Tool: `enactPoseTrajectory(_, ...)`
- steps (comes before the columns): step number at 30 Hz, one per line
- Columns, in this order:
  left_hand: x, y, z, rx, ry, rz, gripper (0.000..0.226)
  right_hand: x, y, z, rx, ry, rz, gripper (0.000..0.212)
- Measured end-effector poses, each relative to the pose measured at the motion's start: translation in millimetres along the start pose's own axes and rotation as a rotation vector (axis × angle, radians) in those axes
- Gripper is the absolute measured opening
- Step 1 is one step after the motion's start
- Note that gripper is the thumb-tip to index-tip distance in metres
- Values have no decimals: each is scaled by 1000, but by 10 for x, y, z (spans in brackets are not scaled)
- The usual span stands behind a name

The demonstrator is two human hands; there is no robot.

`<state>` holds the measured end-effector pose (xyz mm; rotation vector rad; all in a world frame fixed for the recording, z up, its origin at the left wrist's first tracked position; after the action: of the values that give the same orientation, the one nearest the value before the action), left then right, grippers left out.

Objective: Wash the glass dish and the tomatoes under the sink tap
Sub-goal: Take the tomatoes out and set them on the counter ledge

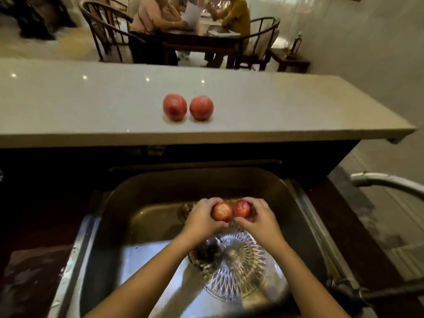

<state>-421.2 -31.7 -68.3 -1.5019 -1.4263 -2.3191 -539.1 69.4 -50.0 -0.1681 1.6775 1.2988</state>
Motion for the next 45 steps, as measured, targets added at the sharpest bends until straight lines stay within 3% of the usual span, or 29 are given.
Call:
enactPoseTrajectory(8, 1305, 1253, 383, 94, -252, -90, 54, -1354, 1159, 262, 208, 164, -8, 49)
enactPoseTrajectory(14, 1907, 1778, 89, 196, -297, -229, 50, -1814, 1597, -28, 252, 159, -61, 47)
enactPoseTrajectory(19, 1980, 1853, -378, 303, -238, -428, 48, -1739, 1631, -564, 260, 57, -30, 47)
enactPoseTrajectory(23, 1899, 1784, -647, 276, -206, -565, 47, -1637, 1506, -849, 231, 41, 44, 48)
enactPoseTrajectory(36, 1833, 1625, -807, 271, -236, -647, 38, -1466, 1340, -959, 137, 26, 60, 55)
enactPoseTrajectory(42, 1843, 1595, -791, 273, -234, -645, 42, -1429, 1342, -960, 122, 23, 55, 57)
enactPoseTrajectory(45, 1911, 1602, -719, 257, -215, -661, 55, -1428, 1368, -943, 114, 2, 46, 64)
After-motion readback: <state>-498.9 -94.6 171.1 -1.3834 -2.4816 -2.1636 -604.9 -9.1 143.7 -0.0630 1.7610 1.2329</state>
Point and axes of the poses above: each hand's wrist, its own z-axis away from the middle knuckle, its own y-axis out of the back of the hand, x = y × z, the point moved 9 cm from there along -z, towards the middle knuckle, and after that the axes turned 1 degree about -y, right-handed, at the moved point
